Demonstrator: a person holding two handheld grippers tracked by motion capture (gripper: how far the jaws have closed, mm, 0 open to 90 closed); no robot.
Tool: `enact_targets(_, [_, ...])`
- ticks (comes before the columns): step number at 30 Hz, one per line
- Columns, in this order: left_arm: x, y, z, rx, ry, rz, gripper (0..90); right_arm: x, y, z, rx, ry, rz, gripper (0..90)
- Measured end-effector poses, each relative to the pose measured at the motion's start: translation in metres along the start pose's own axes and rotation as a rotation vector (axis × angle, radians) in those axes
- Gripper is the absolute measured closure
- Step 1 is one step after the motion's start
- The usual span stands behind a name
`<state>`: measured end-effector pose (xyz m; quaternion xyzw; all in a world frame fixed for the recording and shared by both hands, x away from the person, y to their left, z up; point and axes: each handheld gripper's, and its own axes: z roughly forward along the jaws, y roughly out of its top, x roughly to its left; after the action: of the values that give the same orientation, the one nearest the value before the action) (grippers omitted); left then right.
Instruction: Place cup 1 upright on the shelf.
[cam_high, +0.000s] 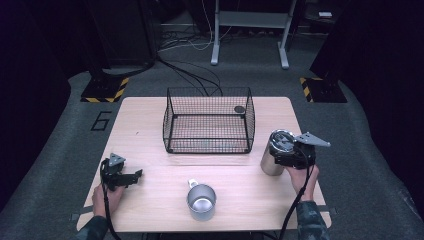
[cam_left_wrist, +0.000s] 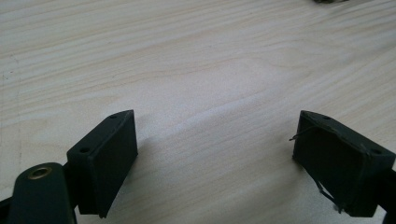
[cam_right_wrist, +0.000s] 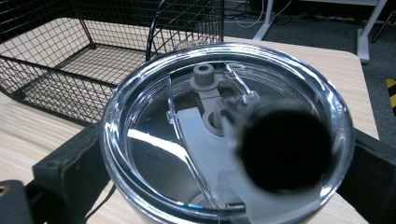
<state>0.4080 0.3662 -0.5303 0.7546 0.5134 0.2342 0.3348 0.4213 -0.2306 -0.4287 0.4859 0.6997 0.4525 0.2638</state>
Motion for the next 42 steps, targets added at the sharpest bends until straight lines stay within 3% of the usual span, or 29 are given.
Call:
enact_targets(7, [0.0, 0.0, 0.0, 0.0, 0.0, -0.001, 13.5, 0.0, 0.0, 0.003, -0.005, -0.007, -0.004, 1.9])
enact_targets(8, [0.0, 0.0, 0.0, -0.001, 0.0, -0.001, 13.5, 0.003, 0.0, 0.003, -0.012, -0.033, -0.022, 2.7])
enact_targets(10, [0.0, 0.0, 0.0, 0.0, 0.0, -0.002, 13.5, 0.005, 0.001, 0.003, -0.013, -0.043, -0.029, 2.9])
enact_targets(18, [0.0, 0.0, 0.0, -0.001, 0.001, -0.001, 13.5, 0.006, 0.003, 0.003, -0.001, -0.049, -0.042, 3.4])
enact_targets(34, [0.0, 0.0, 0.0, -0.002, 0.001, -0.001, 13.5, 0.008, 0.01, -0.014, -0.028, -0.029, -0.047, 3.4])
enact_targets(42, [0.0, 0.0, 0.0, -0.002, 0.001, -0.001, 13.5, 0.015, 0.016, -0.02, -0.026, -0.01, -0.054, 3.4])
